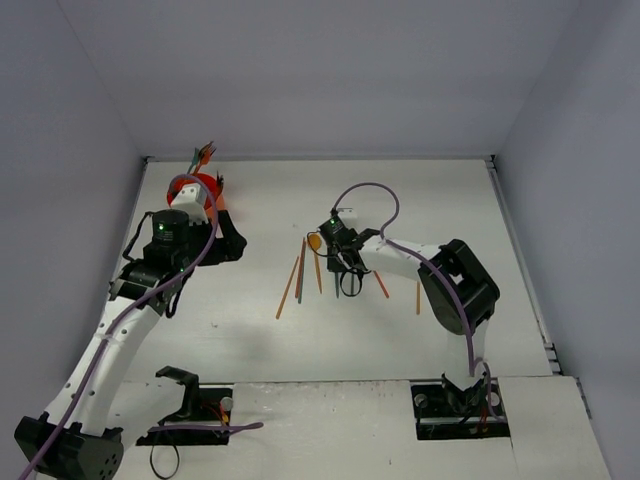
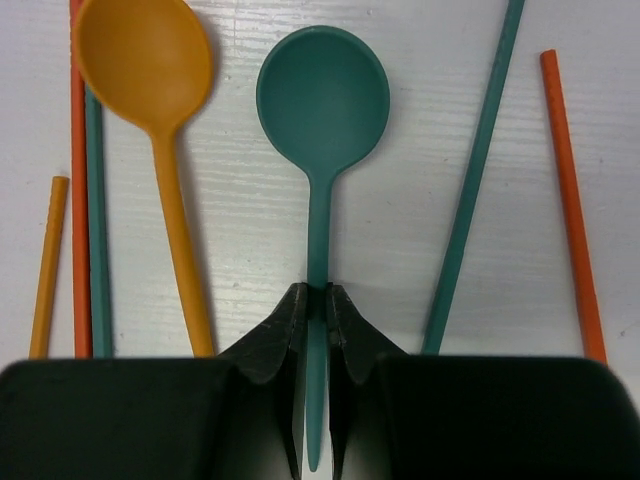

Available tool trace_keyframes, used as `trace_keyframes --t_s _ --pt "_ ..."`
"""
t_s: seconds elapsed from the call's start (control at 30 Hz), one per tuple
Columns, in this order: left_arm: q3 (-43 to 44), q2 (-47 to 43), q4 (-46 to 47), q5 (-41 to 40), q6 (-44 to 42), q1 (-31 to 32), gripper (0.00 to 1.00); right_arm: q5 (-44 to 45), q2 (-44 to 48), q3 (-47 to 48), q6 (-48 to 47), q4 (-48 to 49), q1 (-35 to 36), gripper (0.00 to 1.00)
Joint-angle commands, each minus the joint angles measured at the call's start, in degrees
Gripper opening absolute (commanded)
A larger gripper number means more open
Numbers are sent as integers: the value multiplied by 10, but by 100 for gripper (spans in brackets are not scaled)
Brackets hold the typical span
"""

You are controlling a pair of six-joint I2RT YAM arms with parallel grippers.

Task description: Sort the eating utensils into containers

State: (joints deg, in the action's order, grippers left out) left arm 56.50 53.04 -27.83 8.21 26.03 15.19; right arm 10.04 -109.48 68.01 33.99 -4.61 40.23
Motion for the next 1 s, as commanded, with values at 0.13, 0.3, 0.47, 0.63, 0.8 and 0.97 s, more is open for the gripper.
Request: trace_keyframes --t_s 0.13,0.3,0.47,0.63,0.8,0.97 --pt "91 62 42 79 39 40 73 -15 169 16 -102 8 25 0" --pt "115 99 107 94 58 85 73 -93 259 7 -155 40 41 0" --pt "121 126 164 83 59 122 72 -182 301 2 -183 76 48 0" --pt "128 152 206 71 54 144 69 -218 317 4 -186 87 51 0" --pt "128 161 221 42 43 153 64 -232 320 5 -183 94 51 0" --pt "126 171 223 18 37 154 52 -236 320 6 -183 97 52 0"
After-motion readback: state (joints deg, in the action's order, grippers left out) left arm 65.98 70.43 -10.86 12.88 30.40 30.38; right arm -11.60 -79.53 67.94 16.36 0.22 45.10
